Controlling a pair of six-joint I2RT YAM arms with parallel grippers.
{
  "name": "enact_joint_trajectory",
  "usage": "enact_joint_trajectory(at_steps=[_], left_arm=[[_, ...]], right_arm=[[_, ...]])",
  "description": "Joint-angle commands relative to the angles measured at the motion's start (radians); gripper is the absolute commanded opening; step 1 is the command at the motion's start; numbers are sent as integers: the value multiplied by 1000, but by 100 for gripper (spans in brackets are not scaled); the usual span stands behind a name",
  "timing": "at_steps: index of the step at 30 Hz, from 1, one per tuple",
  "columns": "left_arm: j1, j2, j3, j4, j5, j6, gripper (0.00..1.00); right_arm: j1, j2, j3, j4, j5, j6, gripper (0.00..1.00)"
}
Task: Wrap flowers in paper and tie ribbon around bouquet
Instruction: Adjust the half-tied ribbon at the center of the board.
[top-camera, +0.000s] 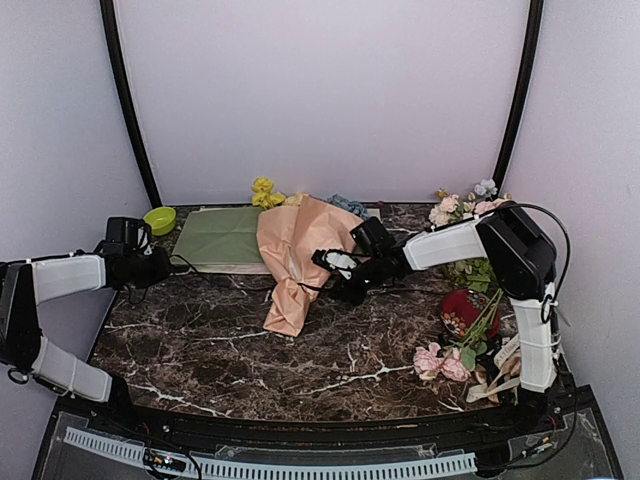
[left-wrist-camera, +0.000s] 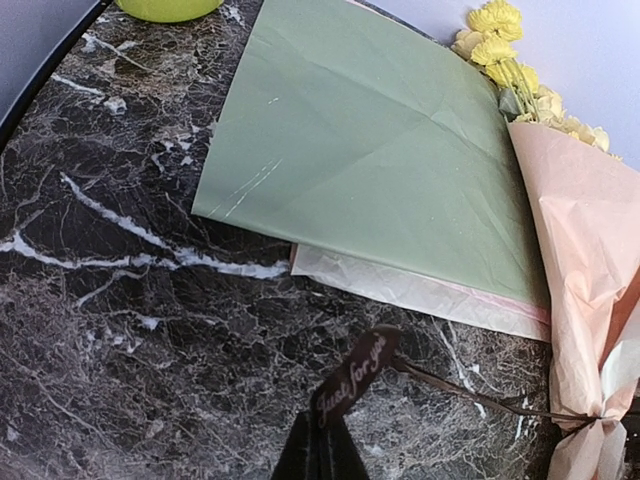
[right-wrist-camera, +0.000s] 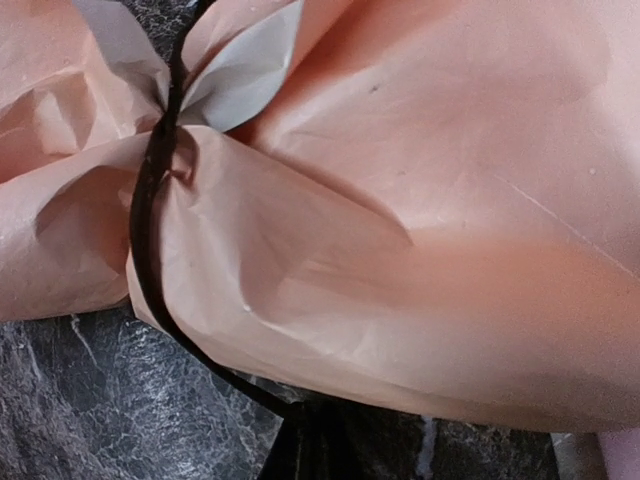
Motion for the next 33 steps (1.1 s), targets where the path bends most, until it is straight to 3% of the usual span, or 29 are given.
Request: enact_joint_trajectory(at_steps=[1,13,27,33], left_arm=[[-4,-70,4,-38,-16,-2,0],[-5,-260,-144,-166,-51,-83,0],[-5,-364,-179,-293,-175,-68,0],[-16,-425,-198,-266,-132,-48,0]], right_arm=[[6,-35,-10,2,38,-7,0],[-96,-231,-300,10,66,198,0],[-116,-310,-434,3,77,293,0],[-93,-359,-465,-9,38,286,0]])
